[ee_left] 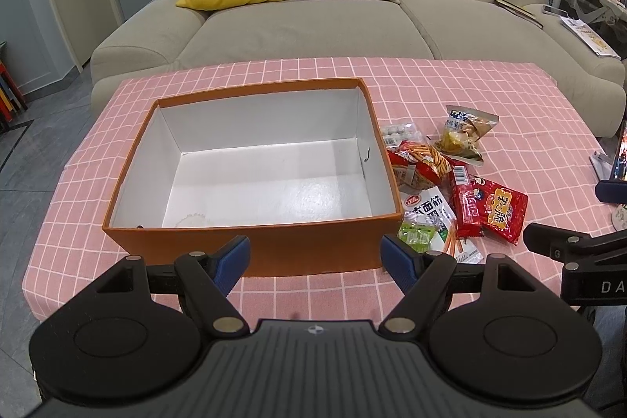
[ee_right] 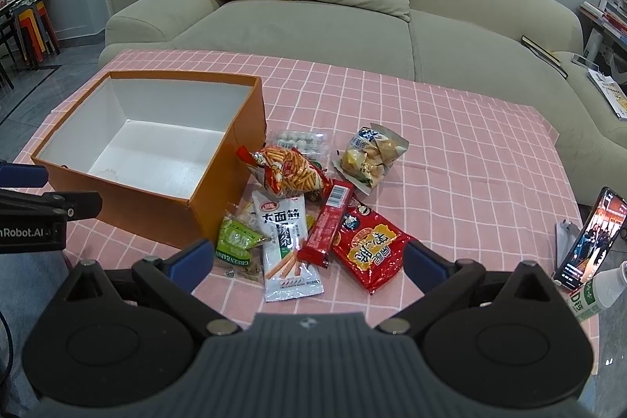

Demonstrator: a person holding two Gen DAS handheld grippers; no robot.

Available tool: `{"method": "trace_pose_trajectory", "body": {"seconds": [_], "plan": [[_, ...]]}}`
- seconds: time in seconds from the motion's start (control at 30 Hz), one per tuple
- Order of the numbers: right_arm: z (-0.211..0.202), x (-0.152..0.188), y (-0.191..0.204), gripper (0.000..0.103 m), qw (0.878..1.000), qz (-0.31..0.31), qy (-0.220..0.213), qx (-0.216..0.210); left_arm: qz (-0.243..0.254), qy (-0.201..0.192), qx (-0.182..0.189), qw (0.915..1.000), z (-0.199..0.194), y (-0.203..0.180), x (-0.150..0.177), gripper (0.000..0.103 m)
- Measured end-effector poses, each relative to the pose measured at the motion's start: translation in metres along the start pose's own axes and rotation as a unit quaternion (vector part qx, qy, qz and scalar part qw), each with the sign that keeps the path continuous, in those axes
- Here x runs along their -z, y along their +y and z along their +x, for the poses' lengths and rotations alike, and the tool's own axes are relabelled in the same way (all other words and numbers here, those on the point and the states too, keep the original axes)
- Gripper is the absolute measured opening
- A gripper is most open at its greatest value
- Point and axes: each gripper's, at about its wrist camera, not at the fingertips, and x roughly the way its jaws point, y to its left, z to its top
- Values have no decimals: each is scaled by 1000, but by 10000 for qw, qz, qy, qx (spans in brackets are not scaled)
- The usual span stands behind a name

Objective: Organize snacks

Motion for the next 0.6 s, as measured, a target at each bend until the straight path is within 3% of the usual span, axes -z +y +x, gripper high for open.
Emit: {"method": "trace_pose_trajectory", "body": {"seconds": [0.6], "plan": [[4, 3, 2, 99, 9999, 34, 14, -101, 26, 8, 113, 9999, 1, -2, 3, 89]]}}
